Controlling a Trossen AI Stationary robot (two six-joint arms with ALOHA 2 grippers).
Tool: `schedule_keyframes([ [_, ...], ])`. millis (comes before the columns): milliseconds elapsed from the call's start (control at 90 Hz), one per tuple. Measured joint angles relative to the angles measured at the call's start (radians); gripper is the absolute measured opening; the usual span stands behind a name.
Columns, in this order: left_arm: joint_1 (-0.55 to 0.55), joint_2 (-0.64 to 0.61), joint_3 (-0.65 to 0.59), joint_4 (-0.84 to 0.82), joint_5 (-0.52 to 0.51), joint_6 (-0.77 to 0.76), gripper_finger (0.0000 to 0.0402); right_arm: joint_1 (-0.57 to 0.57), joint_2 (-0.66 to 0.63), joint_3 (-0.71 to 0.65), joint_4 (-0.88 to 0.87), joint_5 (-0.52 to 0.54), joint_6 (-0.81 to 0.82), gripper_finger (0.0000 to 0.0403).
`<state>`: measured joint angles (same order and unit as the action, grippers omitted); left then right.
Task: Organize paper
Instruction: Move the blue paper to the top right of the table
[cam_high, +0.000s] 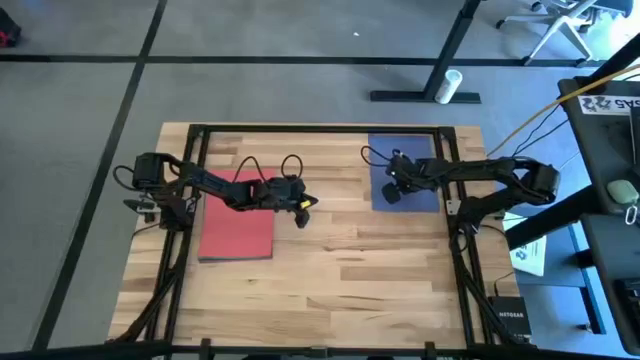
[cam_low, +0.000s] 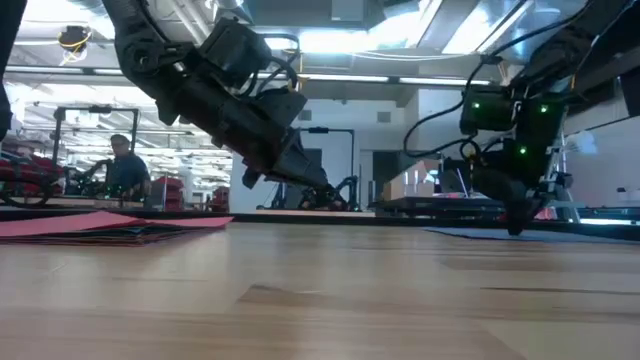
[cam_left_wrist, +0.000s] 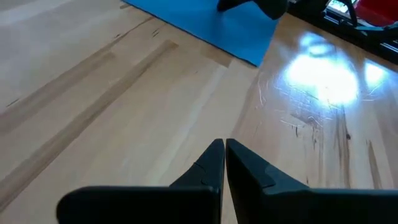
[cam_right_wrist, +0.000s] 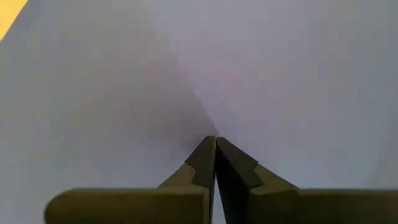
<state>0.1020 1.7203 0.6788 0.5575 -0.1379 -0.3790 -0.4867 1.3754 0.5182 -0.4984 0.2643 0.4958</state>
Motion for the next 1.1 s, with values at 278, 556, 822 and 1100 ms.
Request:
schedule_keyframes([
  [278, 0.000, 0.000, 0.000, -0.001, 0.000, 0.000, 0.0000, 0.001, 0.000, 0.000, -0.021, 0.004, 0.020, 0.0000],
  [556, 0.000, 0.000, 0.000, -0.001, 0.000, 0.000, 0.0000, 0.002, 0.000, -0.001, -0.046, 0.023, 0.023, 0.0000],
  [822, 0.000, 0.000, 0.000, -0.001, 0.000, 0.000, 0.0000, 0.002, 0.000, -0.001, -0.052, 0.043, 0.002, 0.0000],
  [1100, 0.000, 0.000, 0.000, 0.000, 0.000, 0.000, 0.0000, 0.002, -0.027, -0.004, -0.056, 0.053, -0.007, 0.0000],
])
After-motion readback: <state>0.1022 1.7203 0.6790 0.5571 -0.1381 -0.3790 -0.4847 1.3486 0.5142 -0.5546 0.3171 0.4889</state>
